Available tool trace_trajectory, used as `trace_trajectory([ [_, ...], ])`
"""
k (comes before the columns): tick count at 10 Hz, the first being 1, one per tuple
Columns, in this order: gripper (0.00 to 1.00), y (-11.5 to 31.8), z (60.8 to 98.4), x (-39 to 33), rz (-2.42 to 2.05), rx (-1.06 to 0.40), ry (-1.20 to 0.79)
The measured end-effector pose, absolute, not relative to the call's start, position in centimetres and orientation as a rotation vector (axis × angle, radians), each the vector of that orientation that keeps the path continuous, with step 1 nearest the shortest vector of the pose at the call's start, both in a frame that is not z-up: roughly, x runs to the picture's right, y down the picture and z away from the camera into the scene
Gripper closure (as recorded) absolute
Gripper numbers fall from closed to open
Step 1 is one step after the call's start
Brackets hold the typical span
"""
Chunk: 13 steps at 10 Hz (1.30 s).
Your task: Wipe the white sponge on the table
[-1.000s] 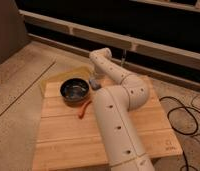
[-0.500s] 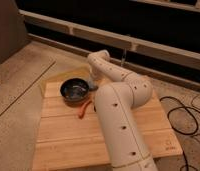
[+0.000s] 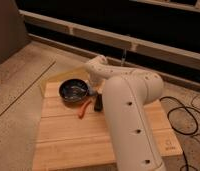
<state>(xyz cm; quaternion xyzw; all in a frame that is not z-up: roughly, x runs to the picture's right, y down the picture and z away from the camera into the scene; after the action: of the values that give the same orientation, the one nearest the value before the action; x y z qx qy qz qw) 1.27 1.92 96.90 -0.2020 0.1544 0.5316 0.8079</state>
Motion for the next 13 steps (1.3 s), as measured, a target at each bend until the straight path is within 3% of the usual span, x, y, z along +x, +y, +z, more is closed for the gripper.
trace_trajectory([
  [4, 0.90, 2.2, 95.2, 6.9, 1.168, -0.356, 0.476],
  [13, 0.90, -2.0, 102.1, 6.8, 1.084, -0.383, 0.462],
])
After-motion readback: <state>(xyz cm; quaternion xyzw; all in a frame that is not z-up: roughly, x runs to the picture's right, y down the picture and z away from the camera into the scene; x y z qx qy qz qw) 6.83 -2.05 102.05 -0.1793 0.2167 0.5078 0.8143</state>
